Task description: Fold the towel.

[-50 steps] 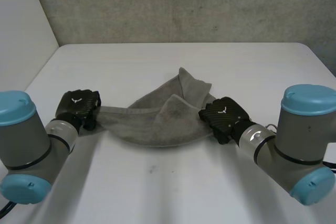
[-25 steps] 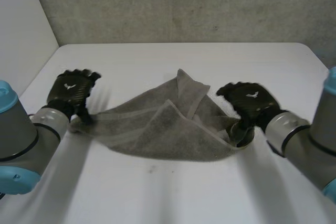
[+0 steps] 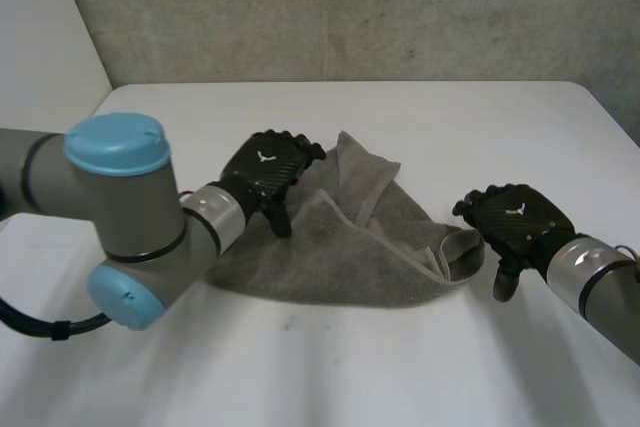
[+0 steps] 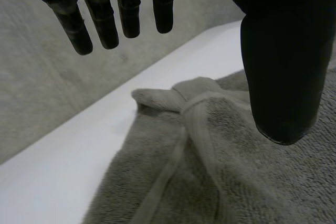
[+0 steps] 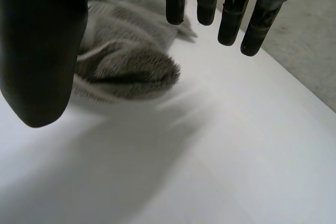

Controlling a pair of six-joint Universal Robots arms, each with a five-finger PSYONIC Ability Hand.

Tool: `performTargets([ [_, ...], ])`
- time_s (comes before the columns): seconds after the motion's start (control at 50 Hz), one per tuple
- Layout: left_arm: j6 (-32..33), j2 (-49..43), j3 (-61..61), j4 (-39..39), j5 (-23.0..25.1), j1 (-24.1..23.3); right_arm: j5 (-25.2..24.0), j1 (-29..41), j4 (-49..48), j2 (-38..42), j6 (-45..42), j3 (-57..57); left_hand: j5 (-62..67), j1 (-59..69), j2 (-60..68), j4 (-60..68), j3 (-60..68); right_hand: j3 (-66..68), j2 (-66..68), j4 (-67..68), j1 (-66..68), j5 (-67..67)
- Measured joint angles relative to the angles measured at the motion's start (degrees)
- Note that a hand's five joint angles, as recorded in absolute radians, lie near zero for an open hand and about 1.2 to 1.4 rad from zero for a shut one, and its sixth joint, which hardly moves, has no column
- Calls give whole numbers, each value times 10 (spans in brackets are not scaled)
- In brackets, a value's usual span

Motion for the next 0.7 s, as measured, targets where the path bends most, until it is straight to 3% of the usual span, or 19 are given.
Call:
performTargets([
  [0.14, 3, -55, 65, -22, 1, -15, -65, -31, -7, 0, -71, 41, 160, 165, 164, 162, 163, 43, 38, 29, 45, 57],
  [0.24, 3, -81, 95, -25, 1, -20, -99, -52, -31, 0, -79, 61, 207, 210, 210, 210, 209, 91, 79, 80, 92, 106],
  [0.5, 8, -127, 135, -53, 2, -26, -136, -80, -111, -17, -75, 109, 210, 213, 212, 213, 212, 140, 132, 127, 142, 152],
  [0.7, 33, -139, 137, -56, 3, -27, -168, -93, -118, -43, -76, 132, 178, 183, 181, 182, 180, 140, 132, 127, 142, 152],
])
